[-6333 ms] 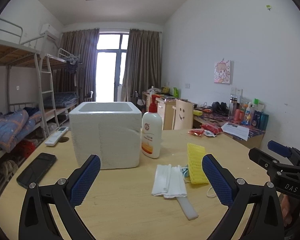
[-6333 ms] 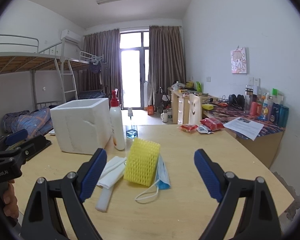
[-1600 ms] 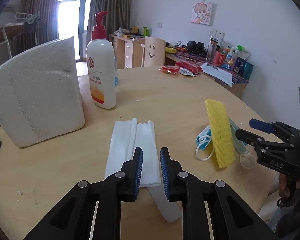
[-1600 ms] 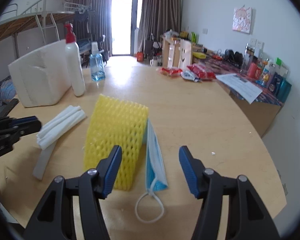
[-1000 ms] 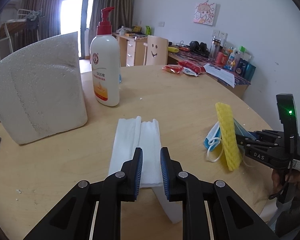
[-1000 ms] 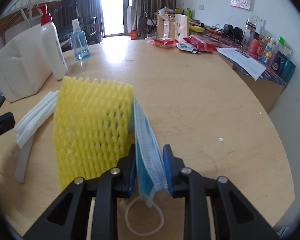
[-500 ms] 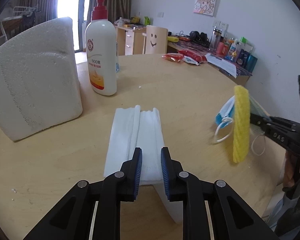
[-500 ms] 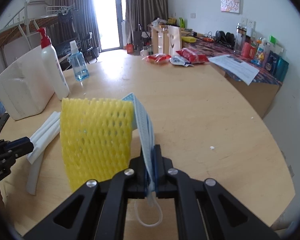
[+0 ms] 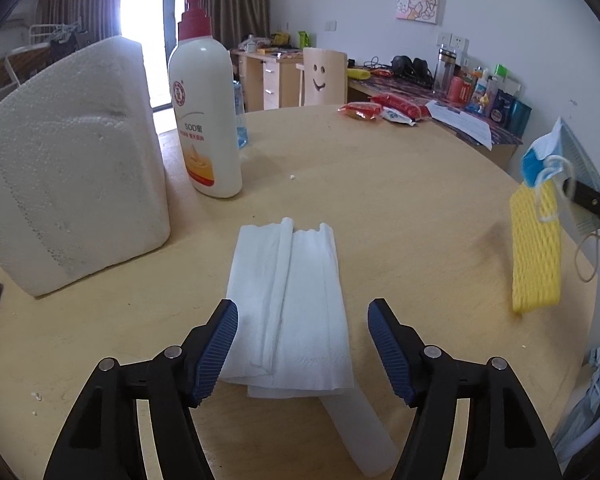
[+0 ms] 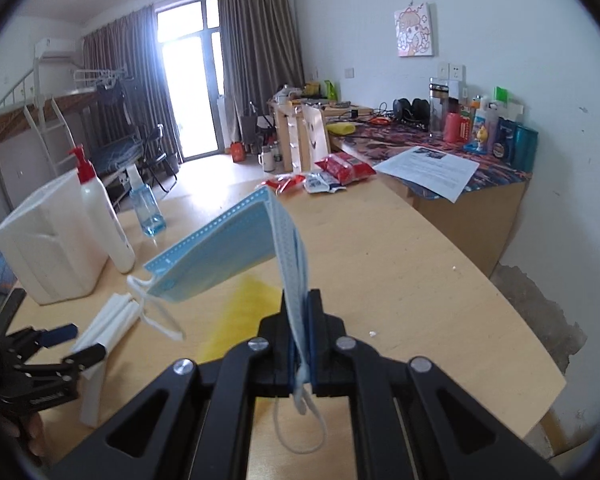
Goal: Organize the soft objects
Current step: 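Lift the cloth strip with the left tool while the right tool lifts the blue mask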
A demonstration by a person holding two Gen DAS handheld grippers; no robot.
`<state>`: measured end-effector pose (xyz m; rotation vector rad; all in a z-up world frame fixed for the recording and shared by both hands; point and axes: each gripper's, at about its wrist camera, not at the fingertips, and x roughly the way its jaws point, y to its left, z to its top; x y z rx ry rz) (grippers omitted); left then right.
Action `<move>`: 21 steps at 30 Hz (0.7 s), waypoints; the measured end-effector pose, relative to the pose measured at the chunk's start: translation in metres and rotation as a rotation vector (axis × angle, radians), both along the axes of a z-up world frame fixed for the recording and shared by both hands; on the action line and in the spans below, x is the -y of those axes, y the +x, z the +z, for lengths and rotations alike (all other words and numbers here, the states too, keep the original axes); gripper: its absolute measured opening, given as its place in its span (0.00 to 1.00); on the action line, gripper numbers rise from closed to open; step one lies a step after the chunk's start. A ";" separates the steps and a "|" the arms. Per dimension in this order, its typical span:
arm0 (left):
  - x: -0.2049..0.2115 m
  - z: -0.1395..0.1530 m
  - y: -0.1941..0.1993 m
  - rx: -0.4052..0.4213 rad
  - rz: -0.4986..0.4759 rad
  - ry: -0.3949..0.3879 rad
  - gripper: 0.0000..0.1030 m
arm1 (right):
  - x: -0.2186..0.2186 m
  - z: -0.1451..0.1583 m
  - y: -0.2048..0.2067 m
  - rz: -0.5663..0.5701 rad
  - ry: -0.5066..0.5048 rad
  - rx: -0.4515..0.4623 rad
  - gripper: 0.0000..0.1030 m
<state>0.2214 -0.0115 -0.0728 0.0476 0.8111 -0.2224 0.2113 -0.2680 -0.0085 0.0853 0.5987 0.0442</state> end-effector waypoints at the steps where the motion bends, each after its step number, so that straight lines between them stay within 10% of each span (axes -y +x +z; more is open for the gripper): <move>1: 0.001 -0.001 0.001 -0.004 0.002 0.004 0.57 | 0.000 0.001 0.000 0.003 0.002 0.004 0.07; 15: -0.007 -0.006 0.008 -0.055 0.009 -0.089 0.13 | -0.013 -0.010 -0.005 0.080 0.023 -0.026 0.07; 21: -0.015 0.015 -0.002 0.021 -0.005 -0.139 0.10 | -0.023 -0.010 -0.008 0.111 0.021 -0.021 0.07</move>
